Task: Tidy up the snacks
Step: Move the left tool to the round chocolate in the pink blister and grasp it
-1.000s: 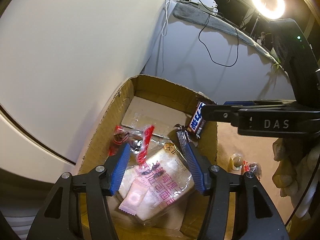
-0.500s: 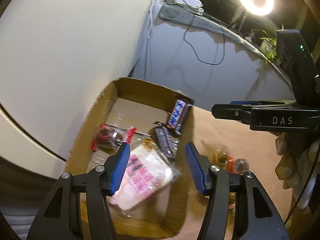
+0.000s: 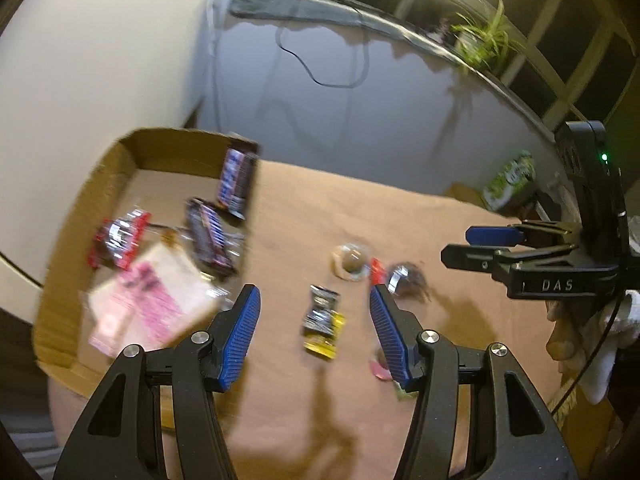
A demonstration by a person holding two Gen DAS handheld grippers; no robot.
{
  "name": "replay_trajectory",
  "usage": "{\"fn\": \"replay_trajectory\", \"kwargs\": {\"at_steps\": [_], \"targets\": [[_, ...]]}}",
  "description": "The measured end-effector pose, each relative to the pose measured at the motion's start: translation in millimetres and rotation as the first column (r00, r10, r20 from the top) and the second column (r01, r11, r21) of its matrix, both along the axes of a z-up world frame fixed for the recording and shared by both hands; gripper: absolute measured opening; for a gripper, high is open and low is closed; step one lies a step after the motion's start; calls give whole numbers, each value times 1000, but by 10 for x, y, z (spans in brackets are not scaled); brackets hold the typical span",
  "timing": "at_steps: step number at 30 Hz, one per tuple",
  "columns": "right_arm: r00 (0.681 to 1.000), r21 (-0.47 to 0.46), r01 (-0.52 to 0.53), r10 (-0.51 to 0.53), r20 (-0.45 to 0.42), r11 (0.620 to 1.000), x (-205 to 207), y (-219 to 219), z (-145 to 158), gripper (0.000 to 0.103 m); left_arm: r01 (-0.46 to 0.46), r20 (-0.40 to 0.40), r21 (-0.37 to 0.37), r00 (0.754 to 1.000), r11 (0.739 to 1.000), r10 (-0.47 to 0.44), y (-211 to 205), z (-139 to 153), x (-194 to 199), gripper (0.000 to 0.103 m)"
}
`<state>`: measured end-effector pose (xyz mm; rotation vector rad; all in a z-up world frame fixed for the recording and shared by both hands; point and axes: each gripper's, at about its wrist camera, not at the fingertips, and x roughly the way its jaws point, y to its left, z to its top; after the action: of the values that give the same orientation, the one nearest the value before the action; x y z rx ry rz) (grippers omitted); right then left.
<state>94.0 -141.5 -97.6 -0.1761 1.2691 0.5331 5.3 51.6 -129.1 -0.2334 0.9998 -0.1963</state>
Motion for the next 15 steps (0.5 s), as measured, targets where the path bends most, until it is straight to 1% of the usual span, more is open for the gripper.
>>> {"fn": "replay_trajectory", "kwargs": {"at_steps": [5,9,15], "targets": [[1000,-13,6,-6,-19,1000,-252,-284,-122,65,66,-30,-1,997,998,-66,-306,-106,-72,52],[999,-37,-20,19,-29,999,-456,-407,-271,65,106,-63,-13,992,994,-107,-498,-220,-110,44],[997,-68,-52,48,-54,996,-664,-508,-490,65,151,-140,-22,978,988,-153,-713,-482,-103,37]]}}
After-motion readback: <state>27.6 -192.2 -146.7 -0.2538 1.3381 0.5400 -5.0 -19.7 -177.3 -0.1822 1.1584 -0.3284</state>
